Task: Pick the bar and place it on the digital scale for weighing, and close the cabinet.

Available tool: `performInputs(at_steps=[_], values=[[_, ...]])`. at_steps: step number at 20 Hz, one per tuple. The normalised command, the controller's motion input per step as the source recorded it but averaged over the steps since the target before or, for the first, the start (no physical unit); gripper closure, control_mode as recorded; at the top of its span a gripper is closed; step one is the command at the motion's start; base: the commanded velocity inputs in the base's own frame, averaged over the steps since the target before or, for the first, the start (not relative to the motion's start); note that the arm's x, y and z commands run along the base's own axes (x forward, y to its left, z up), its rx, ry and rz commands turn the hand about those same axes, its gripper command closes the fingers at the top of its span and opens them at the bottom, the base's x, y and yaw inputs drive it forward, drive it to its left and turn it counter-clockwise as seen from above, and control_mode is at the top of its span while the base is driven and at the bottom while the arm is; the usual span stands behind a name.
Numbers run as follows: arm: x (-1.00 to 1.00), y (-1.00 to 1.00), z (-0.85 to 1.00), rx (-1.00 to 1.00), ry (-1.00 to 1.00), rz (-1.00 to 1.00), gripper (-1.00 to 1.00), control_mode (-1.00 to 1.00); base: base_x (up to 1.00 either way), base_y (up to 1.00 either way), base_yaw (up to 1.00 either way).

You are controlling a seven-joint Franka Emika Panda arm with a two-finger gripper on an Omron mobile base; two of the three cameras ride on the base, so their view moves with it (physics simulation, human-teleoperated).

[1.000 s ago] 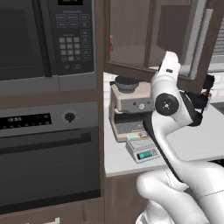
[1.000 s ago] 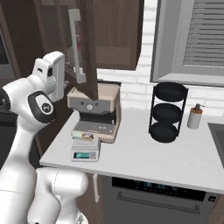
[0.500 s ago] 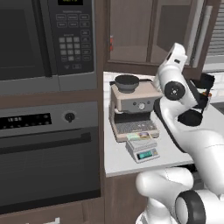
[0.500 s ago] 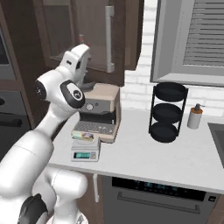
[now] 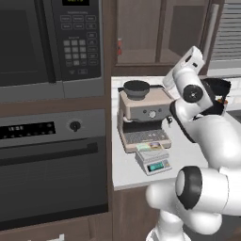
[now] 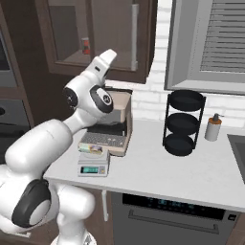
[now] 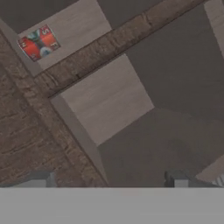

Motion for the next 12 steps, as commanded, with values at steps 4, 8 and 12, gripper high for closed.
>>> performInputs(at_steps=[4, 8, 12], values=[[0.42, -0.01, 0.26, 0.01, 0.0, 0.0, -1.0, -1.0, 0.0, 0.0, 0.0], [0.72, 0.0, 0.24, 0.0, 0.07, 0.0, -1.0, -1.0, 0.0, 0.0, 0.0], [0.74, 0.0, 0.08, 0.0, 0.06, 0.0, -1.0, -1.0, 0.0, 0.0, 0.0]])
